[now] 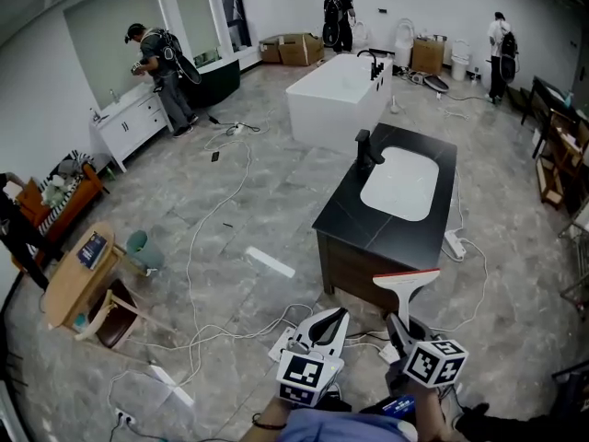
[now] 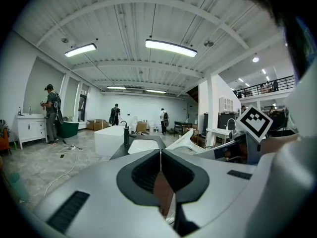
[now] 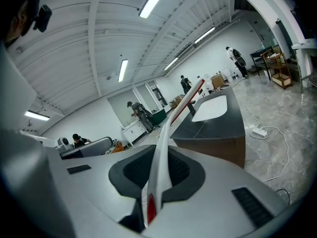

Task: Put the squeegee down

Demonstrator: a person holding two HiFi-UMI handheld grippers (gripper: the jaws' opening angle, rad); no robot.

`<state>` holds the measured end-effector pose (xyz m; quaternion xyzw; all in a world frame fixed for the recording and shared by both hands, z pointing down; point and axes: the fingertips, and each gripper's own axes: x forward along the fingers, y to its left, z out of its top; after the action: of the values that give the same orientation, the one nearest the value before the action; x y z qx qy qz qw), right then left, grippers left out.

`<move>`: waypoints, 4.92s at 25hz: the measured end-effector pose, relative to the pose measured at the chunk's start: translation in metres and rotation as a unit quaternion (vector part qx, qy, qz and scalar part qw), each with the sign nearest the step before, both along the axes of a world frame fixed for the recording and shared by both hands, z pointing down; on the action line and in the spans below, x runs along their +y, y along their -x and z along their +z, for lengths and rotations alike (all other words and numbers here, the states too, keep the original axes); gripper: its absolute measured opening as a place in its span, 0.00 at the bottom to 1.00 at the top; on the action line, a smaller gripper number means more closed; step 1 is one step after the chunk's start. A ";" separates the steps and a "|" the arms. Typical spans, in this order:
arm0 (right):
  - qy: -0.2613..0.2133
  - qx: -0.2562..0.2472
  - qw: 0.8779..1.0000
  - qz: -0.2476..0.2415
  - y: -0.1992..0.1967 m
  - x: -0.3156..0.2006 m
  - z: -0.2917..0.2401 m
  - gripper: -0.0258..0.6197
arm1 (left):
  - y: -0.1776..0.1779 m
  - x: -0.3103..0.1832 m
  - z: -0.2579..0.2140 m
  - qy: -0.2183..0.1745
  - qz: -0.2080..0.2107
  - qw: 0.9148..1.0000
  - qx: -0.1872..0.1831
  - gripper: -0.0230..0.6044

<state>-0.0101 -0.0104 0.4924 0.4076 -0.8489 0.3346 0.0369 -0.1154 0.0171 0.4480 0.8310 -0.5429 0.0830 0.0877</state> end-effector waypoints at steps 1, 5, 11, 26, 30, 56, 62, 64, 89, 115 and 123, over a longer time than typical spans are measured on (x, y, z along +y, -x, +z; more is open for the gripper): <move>-0.002 0.002 1.000 0.002 0.003 -0.003 0.000 0.11 | 0.004 -0.003 0.001 0.000 0.000 1.000 0.001 0.07; 0.004 0.010 1.000 -0.009 0.018 -0.006 0.003 0.11 | 0.017 -0.012 0.005 -0.001 -0.003 1.000 0.006 0.07; 0.007 0.019 1.000 0.002 0.019 -0.016 0.002 0.11 | 0.019 -0.022 0.002 0.003 0.007 1.000 0.017 0.07; 0.013 -0.008 1.000 -0.012 0.020 -0.101 0.008 0.11 | 0.029 -0.096 0.015 0.021 -0.022 0.999 0.014 0.07; 0.014 -0.009 0.999 -0.031 0.013 -0.143 0.010 0.11 | 0.024 -0.139 0.016 0.022 -0.036 0.999 0.015 0.07; 0.086 -0.019 0.996 0.004 -0.098 -0.350 0.069 0.11 | -0.068 -0.307 0.022 0.041 -0.029 0.999 -0.014 0.07; 0.123 -0.042 0.991 0.035 -0.118 -0.364 0.106 0.11 | -0.079 -0.320 0.031 0.057 -0.007 0.998 -0.026 0.07; 0.139 -0.058 0.988 0.046 -0.120 -0.367 0.121 0.11 | -0.083 -0.326 0.037 0.063 0.005 0.998 -0.031 0.07; 0.258 -0.144 0.937 0.186 -0.113 -0.366 0.200 0.14 | -0.044 -0.348 0.046 0.067 0.074 0.995 -0.026 0.07; 0.152 0.173 0.952 0.200 -0.117 -0.348 0.182 0.58 | -0.018 -0.344 0.038 0.044 0.086 0.995 -0.014 0.07; 0.075 0.161 0.958 0.223 -0.127 -0.350 0.137 0.58 | -0.025 -0.340 0.039 0.039 0.111 0.993 -0.006 0.07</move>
<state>0.1171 -0.3602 0.6296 0.6314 -0.6915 0.3268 0.1279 -0.0909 -0.3228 0.4871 0.8814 -0.4445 0.1185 0.1071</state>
